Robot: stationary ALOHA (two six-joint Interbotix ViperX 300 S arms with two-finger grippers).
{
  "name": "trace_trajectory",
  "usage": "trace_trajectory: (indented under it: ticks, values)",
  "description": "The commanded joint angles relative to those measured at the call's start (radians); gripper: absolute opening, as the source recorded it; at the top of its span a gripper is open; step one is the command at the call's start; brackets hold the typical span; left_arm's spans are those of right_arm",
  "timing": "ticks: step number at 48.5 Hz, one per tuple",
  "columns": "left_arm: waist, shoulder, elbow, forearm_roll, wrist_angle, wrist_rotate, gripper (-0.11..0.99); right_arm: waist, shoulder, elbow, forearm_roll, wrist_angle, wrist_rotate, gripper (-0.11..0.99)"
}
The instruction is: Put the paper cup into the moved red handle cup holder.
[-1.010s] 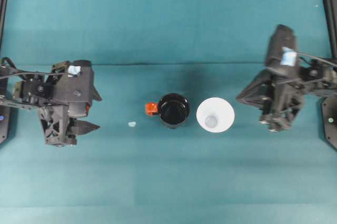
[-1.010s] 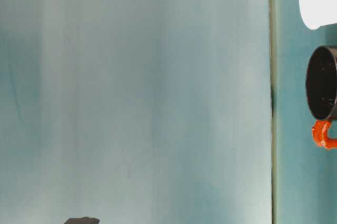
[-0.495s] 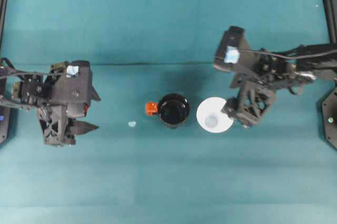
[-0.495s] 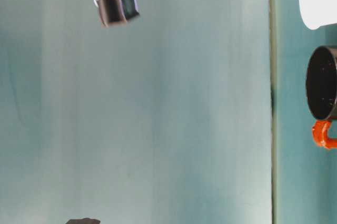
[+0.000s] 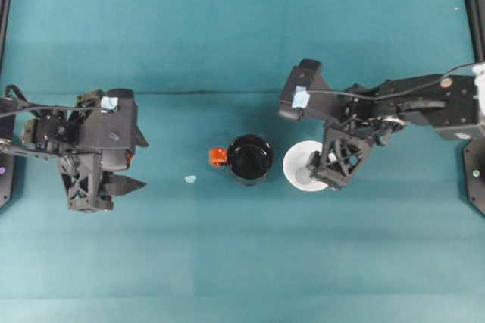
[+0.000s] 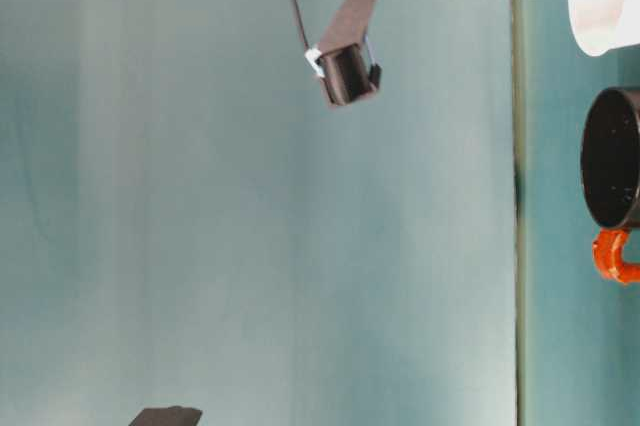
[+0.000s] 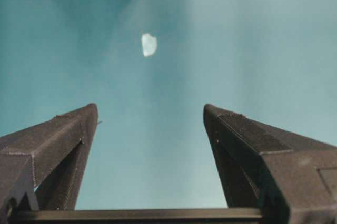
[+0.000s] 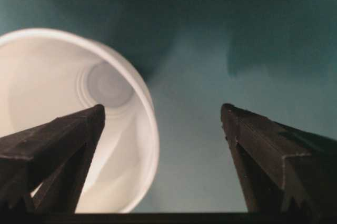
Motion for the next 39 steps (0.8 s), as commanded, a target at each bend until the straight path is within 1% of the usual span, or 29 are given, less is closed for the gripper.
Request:
trace_trajectory:
  ticks: [1,2,3,5,8,14,15,17,20,23,27,33,36,39]
  values:
    - [-0.002,0.006,-0.014,0.002,-0.014,0.000,0.85,-0.002,0.000,-0.023,-0.002,-0.014,0.008,0.91]
    - [-0.002,0.008,-0.012,0.000,-0.014,-0.002,0.85,-0.002,0.002,-0.025,-0.002,-0.012,0.008,0.89]
    - [-0.002,0.009,-0.012,0.002,-0.014,-0.002,0.85,-0.002,0.002,-0.025,-0.002,-0.011,0.008,0.86]
    - [-0.002,0.012,-0.012,0.002,-0.014,0.000,0.85,-0.002,0.003,-0.026,0.002,-0.006,0.008,0.78]
    - [-0.002,0.012,-0.005,0.002,-0.012,0.000,0.85,-0.002,0.002,-0.029,0.005,0.002,0.008,0.60]
    - [0.005,0.006,0.012,0.002,-0.012,0.000,0.85,0.008,0.003,-0.032,0.006,0.026,0.008,0.24]
    - [0.005,0.006,0.015,0.002,-0.012,0.000,0.85,0.008,0.002,-0.032,0.005,0.029,0.008,0.19]
    - [0.006,0.005,0.017,0.002,-0.012,0.000,0.85,0.011,0.003,-0.032,0.006,0.035,0.008,0.10]
    - [0.008,0.002,0.018,0.002,-0.012,-0.002,0.85,0.012,0.003,-0.032,0.005,0.040,0.006,0.00]
    - [0.008,0.003,0.018,0.002,-0.014,-0.002,0.85,0.012,0.002,-0.032,0.006,0.044,0.006,-0.06]
    - [0.009,0.005,0.018,0.002,-0.014,-0.002,0.85,0.012,0.002,-0.037,0.008,0.052,0.006,-0.10]
    - [0.009,0.006,0.015,0.002,-0.014,-0.002,0.85,0.012,-0.011,-0.060,0.006,0.069,0.008,-0.11]
    - [0.009,0.006,0.015,0.000,-0.014,-0.002,0.85,0.012,-0.021,-0.080,0.006,0.089,0.008,-0.11]
    - [0.009,0.006,0.015,0.002,-0.014,-0.002,0.85,0.009,-0.037,-0.104,0.006,0.121,0.008,-0.11]
